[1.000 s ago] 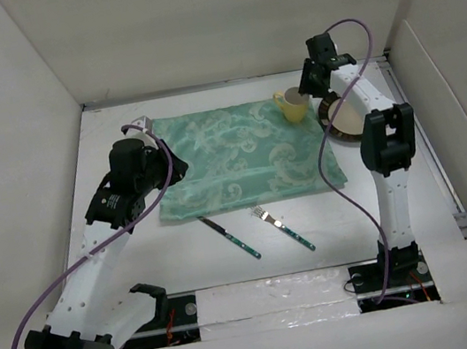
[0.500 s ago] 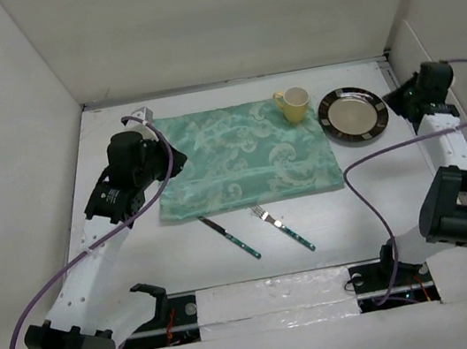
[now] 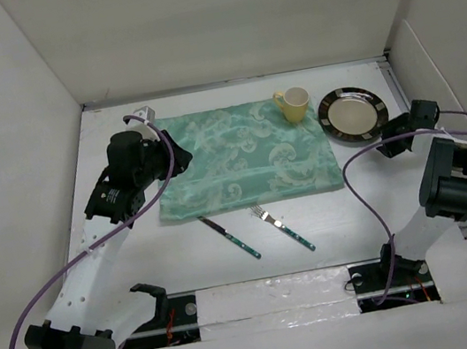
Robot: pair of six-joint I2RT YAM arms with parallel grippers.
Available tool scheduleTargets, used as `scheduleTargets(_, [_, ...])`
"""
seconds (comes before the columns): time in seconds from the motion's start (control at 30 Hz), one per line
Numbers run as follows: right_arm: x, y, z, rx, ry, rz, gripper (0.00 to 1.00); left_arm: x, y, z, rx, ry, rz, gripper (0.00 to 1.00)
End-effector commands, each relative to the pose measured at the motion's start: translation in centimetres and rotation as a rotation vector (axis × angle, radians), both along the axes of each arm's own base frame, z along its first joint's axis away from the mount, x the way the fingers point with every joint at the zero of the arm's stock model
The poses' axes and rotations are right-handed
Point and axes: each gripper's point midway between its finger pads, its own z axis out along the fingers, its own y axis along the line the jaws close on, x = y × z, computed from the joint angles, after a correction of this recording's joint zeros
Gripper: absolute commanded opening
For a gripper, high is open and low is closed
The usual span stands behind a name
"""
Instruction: Set the dinner table for one person
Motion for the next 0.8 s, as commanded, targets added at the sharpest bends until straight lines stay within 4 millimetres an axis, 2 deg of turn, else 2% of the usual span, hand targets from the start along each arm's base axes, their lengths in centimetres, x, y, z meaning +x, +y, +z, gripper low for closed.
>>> scheduleTargets(0.0, [2.2,-0.9,0.9,0.021,-0.073,-0.033,0.58,0.1,-0.4,1.5,-0.021,-0.058,-0.022,0.28])
scheduleTargets(0.1, [2.8,-1.2,0.4,0.039,-0.068,-0.063,0.54,0.1,-0.3,1.6,-0.024,-0.058,-0.014,0.28])
scheduleTargets(0.17, [2.8,-1.2,-0.7,0.067,-0.047,-0.084,0.52,0.2,-0.3,1.6,-0.026,-0.059,-0.008,0.28])
scheduleTargets(0.33, [4.3,-1.7,-0.3,0.073,-0.067,-0.115,0.47,0.5,-0.3,1.7,-0.029,-0.062,0.003,0.28])
scheduleTargets(0.37, [4.0,-1.6,-0.8,0.085,-0.037,-0.121,0.45,0.5,-0.3,1.7,-0.031,-0.062,0.004,0.28])
scheduleTargets(0.43, [4.6,-1.9,-0.6,0.088,-0.029,-0.131,0.44,0.7,-0.2,1.8,-0.03,-0.062,0.012,0.28])
scheduleTargets(0.5, [4.6,-1.3,-1.5,0.091,0.023,-0.131,0.44,0.9,-0.2,2.0,-0.032,-0.067,0.019,0.28])
scheduleTargets(0.53, [5.6,-1.9,-0.7,0.074,0.015,-0.133,0.44,1.0,-0.2,2.2,-0.036,-0.072,0.023,0.28])
scheduleTargets(0.6, [5.5,-1.3,-1.6,0.065,0.086,-0.128,0.44,1.1,0.0,2.4,-0.036,-0.08,0.035,0.27])
scheduleTargets(0.63, [6.2,-1.7,-1.0,0.054,0.082,-0.129,0.44,1.2,0.0,2.5,-0.039,-0.082,0.04,0.27])
scheduleTargets(0.7, [6.0,-1.5,-1.6,0.051,0.124,-0.131,0.44,1.2,0.2,2.7,-0.036,-0.088,0.051,0.27])
scheduleTargets(0.77, [6.3,-1.3,-1.4,0.053,0.141,-0.131,0.43,1.2,0.4,2.9,-0.032,-0.097,0.058,0.27])
